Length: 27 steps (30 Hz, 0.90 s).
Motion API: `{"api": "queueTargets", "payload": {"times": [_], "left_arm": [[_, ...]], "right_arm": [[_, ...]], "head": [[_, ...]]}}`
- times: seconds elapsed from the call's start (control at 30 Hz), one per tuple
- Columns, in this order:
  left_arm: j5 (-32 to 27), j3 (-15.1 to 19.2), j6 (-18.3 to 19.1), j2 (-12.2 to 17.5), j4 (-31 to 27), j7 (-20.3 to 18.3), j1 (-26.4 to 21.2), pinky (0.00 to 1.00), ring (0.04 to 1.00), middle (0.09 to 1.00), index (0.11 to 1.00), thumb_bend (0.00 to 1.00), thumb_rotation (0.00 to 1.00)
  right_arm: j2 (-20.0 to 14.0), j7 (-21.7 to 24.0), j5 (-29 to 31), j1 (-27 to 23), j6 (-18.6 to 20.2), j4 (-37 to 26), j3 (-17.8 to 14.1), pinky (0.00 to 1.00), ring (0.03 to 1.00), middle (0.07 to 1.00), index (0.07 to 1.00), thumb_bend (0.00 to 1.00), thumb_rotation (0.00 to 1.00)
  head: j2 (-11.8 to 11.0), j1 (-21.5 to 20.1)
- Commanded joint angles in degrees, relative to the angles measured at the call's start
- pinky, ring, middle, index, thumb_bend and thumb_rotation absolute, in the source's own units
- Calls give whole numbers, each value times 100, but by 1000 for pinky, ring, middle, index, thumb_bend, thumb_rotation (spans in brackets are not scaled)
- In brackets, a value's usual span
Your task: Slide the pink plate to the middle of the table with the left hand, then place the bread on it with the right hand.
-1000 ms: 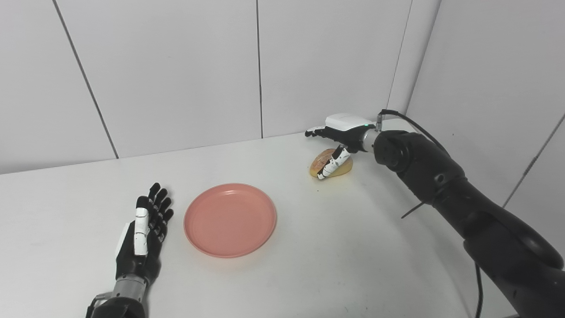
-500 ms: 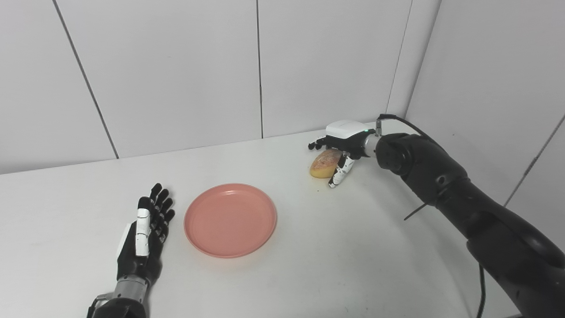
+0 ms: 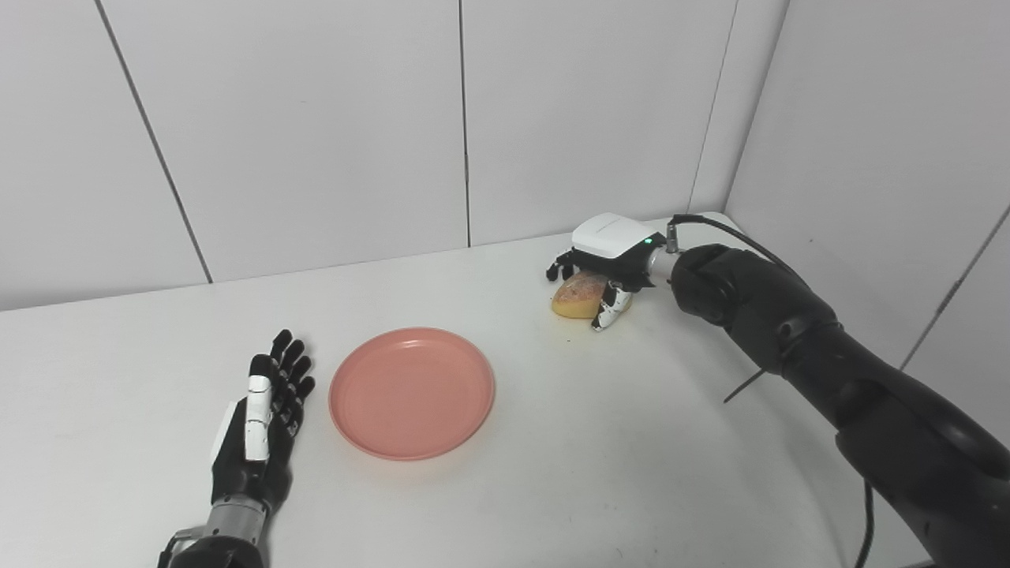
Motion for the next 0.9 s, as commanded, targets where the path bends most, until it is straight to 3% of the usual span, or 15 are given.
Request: {"api": "queueTargets", "payload": {"times": [0.0,0.1,0.33,0.43,0.6,0.87], "left_arm": [[2,-14,-5,-25,-19,15,15,1000,1000,1000,1000,751,1000],[12,-8,2,-43,-53,21,22,1000,1000,1000,1000,744,1000],[21,3,64,-60,-78,47,21,1000,1000,1000,1000,753,1000],[17,-3,52,-58,-69,31,17,1000,1000,1000,1000,757,1000],[-18,-4,7,-56,-40,-14,12,1000,1000,1000,1000,751,1000],[25,-19,61,-87,-104,44,36,1000,1000,1000,1000,750,1000]], "right_arm": [[-99,-396,-76,-322,-177,-6,-54,350,420,490,664,542,0],[-96,-450,-115,-321,-164,-17,-57,385,472,491,651,540,0],[-78,-611,-262,-271,-78,-119,-77,410,486,491,634,545,0],[-62,-755,-339,-273,-67,-96,-76,466,502,480,528,524,0],[-40,-1021,-429,-291,-108,-40,-67,561,525,496,489,522,0],[2,-1340,-340,-252,-202,-106,-180,508,514,502,481,522,0]], "head": [[19,10],[22,21],[34,26],[34,26],[34,26],[43,79]]}}
